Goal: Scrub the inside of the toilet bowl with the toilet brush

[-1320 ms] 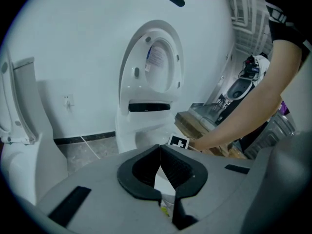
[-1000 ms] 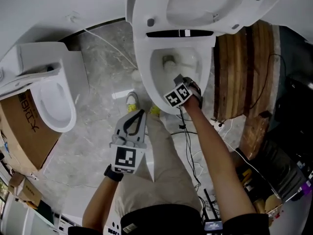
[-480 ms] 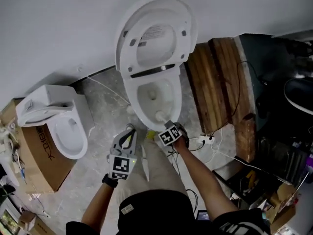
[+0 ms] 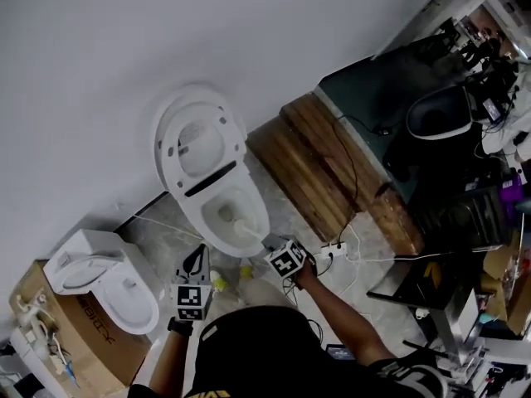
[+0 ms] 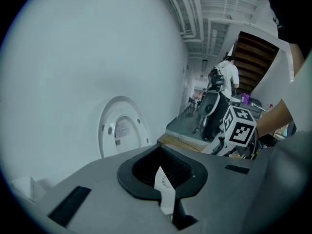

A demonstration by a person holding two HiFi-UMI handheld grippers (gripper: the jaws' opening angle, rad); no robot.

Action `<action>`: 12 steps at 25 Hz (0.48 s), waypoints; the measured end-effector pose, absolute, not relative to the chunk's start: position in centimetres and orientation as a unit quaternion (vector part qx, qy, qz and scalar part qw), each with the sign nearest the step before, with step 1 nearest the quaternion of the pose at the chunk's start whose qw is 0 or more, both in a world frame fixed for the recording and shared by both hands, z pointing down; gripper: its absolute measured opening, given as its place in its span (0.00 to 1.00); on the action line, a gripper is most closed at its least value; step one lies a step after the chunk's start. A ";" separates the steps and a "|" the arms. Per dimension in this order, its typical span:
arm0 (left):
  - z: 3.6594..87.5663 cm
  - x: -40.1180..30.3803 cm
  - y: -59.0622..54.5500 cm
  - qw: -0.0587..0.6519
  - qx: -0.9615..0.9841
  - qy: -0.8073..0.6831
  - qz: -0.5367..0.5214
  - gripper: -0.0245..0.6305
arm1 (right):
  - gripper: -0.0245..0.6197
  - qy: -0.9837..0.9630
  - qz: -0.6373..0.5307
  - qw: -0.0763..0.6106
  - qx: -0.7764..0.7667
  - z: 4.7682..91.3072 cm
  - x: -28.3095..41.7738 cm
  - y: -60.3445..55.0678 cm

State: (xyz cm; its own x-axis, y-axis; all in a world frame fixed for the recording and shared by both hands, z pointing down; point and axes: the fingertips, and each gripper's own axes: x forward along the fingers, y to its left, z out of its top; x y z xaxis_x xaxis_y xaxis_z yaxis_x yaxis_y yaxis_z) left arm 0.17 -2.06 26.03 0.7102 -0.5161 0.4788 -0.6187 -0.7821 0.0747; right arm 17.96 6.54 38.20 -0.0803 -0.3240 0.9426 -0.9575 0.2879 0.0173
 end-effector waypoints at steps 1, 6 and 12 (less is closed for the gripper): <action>25.4 0.0 -2.0 0.111 0.919 -0.308 0.220 0.07 | 0.29 -0.651 0.338 0.458 0.502 36.8 17.9 6.6; 23.2 -1.3 -2.4 0.085 0.920 -0.316 0.215 0.07 | 0.29 -0.650 0.330 0.418 0.542 31.6 17.3 7.1; 20.8 -2.9 -2.8 0.071 0.915 -0.344 0.201 0.07 | 0.29 -0.654 0.314 0.391 0.566 27.7 17.3 8.0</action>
